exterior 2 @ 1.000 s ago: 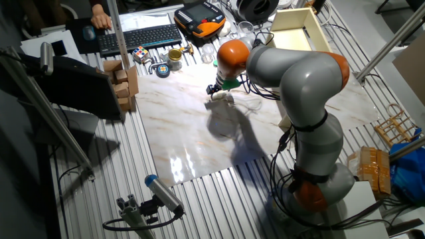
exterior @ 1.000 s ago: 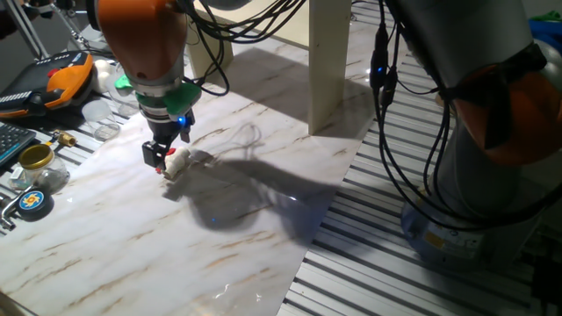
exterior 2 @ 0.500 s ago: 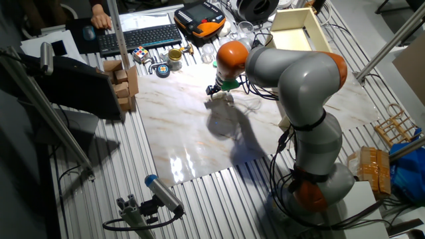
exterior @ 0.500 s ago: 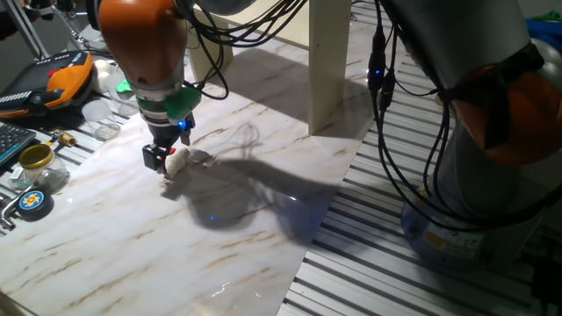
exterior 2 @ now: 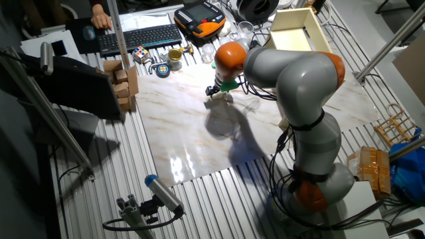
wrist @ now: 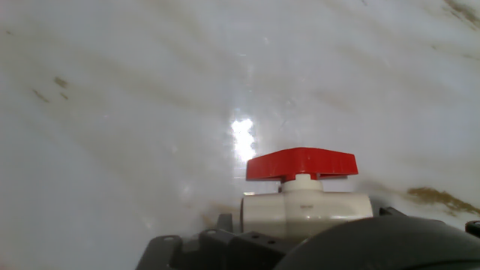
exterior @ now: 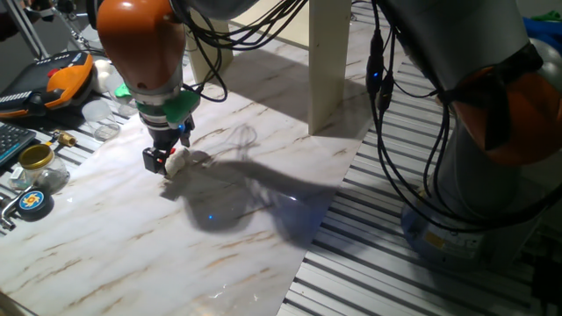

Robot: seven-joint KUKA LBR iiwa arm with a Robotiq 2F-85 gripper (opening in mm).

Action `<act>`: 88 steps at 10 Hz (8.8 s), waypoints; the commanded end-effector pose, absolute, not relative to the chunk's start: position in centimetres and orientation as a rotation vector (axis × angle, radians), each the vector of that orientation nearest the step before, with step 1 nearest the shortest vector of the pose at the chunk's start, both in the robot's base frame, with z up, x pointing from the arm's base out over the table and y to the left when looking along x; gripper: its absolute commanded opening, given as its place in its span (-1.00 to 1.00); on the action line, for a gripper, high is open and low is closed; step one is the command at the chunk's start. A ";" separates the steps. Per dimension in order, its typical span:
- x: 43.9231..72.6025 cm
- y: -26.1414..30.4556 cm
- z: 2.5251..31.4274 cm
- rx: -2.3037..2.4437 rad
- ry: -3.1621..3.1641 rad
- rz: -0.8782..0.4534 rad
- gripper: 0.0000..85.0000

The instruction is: Put the object on the shelf

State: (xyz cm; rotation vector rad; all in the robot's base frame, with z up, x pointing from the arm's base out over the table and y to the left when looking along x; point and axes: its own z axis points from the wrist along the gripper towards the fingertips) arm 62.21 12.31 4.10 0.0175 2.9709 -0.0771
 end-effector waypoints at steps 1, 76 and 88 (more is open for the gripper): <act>62.2 12.3 4.0 0.017 2.971 -0.084 1.00; 58.3 -7.6 30.4 -0.099 3.128 -0.034 -1.00; 58.3 -7.9 30.4 0.085 3.120 0.006 -1.00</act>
